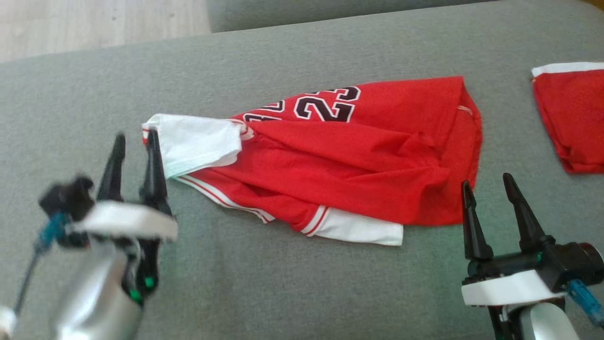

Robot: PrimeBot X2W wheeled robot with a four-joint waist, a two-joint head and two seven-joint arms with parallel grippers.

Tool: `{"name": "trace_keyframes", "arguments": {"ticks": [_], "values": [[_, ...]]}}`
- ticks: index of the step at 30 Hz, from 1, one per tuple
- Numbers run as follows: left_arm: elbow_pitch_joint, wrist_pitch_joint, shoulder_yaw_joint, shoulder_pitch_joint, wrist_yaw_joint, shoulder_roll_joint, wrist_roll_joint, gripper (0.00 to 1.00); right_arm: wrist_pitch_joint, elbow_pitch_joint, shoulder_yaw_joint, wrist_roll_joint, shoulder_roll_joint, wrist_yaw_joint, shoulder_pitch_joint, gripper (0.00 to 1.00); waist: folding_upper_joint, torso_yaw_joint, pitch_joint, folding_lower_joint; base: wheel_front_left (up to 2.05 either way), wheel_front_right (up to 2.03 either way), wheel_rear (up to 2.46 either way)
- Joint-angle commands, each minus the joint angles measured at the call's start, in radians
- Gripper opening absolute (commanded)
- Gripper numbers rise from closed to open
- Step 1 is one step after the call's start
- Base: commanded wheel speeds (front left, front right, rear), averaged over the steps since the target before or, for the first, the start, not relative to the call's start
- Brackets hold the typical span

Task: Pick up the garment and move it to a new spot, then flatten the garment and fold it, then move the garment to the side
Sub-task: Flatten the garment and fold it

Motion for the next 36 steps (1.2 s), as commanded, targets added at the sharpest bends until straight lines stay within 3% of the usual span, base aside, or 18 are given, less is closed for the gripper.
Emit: {"name": "trace_keyframes", "arguments": {"ticks": [1, 8, 13, 21, 36], "values": [[-0.059, -0.009, 0.061, 0.034, 0.017, 0.005, 0.045, 1.0, -0.004, -0.033, 0.018, -0.009, -0.007, -0.001, -0.01, 1.0, 0.0, 0.012, 0.003, 0.0, 0.0, 0.0, 0.0], [-0.238, -0.009, 0.148, 0.228, 0.061, -0.085, 0.295, 1.0, -0.004, -0.033, 0.012, -0.005, -0.007, -0.001, -0.014, 1.0, 0.0, 0.044, 0.016, 0.0, 0.0, 0.0, 0.0], [-0.223, -0.009, 0.152, 0.244, 0.061, -0.115, 0.427, 1.0, -0.004, -0.027, 0.024, -0.003, -0.007, -0.001, -0.023, 1.0, 0.0, 0.054, 0.017, 0.0, 0.0, 0.0, 0.0], [-0.046, -0.009, 0.196, 0.127, 0.05, -0.142, 0.448, 1.0, -0.004, -0.029, 0.035, -0.011, -0.007, -0.001, -0.045, 1.0, 0.0, 0.036, 0.052, 0.0, 0.0, 0.0, 0.0], [0.334, -0.009, 0.262, -0.109, -0.018, -0.142, 0.465, 1.0, -0.004, -0.035, 0.034, -0.025, -0.007, -0.001, -0.091, 1.0, 0.0, -0.011, 0.15, 0.0, 0.0, 0.0, 0.0]]}}
